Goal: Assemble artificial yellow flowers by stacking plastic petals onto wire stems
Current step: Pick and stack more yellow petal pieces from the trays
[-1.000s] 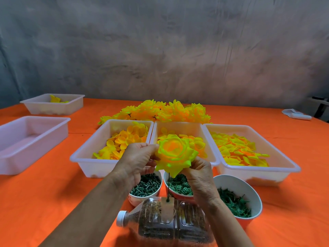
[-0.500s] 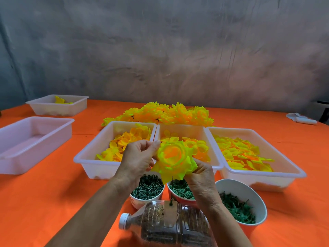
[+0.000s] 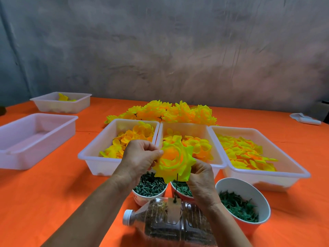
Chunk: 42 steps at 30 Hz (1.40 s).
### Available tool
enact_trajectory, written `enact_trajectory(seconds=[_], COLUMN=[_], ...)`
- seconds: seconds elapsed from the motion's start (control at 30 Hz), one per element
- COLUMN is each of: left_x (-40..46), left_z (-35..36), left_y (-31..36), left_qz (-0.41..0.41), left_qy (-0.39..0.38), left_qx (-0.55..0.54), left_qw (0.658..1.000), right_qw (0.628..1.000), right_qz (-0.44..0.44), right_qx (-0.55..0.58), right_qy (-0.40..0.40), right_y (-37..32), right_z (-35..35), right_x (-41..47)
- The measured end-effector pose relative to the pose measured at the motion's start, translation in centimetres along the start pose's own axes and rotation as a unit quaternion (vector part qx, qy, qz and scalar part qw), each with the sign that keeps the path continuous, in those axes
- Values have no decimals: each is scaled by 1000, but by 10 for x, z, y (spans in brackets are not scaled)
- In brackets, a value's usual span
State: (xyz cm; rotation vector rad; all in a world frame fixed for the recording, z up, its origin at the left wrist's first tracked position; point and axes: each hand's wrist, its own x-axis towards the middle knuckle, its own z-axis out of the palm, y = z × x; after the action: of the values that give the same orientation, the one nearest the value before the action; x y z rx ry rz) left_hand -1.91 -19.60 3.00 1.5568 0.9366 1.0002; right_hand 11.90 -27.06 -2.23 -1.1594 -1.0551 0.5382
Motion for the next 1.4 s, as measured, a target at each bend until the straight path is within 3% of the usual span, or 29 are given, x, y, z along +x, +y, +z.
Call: enact_trajectory(seconds=[0.33,0.5,0.87,1.4], left_x=[-5,-8,-7,-11], left_z=[2,3,6,10], left_y=[5,8,12,10], left_qz=[3,-59,-27,13], left_qy=[6,-35,11,30], left_qx=[-25,5,-34,-25], left_qw=[1000,998,999,999], right_qw=[999,998,999,992], right_qz=[11,7,11,56], right_qx=[47,60,32,-115], right_qy=[3,6,5,1], right_y=[2,-1,-10,-10], right_z=[-1,0,-1,-11], right_x=[1,0,-5,-8])
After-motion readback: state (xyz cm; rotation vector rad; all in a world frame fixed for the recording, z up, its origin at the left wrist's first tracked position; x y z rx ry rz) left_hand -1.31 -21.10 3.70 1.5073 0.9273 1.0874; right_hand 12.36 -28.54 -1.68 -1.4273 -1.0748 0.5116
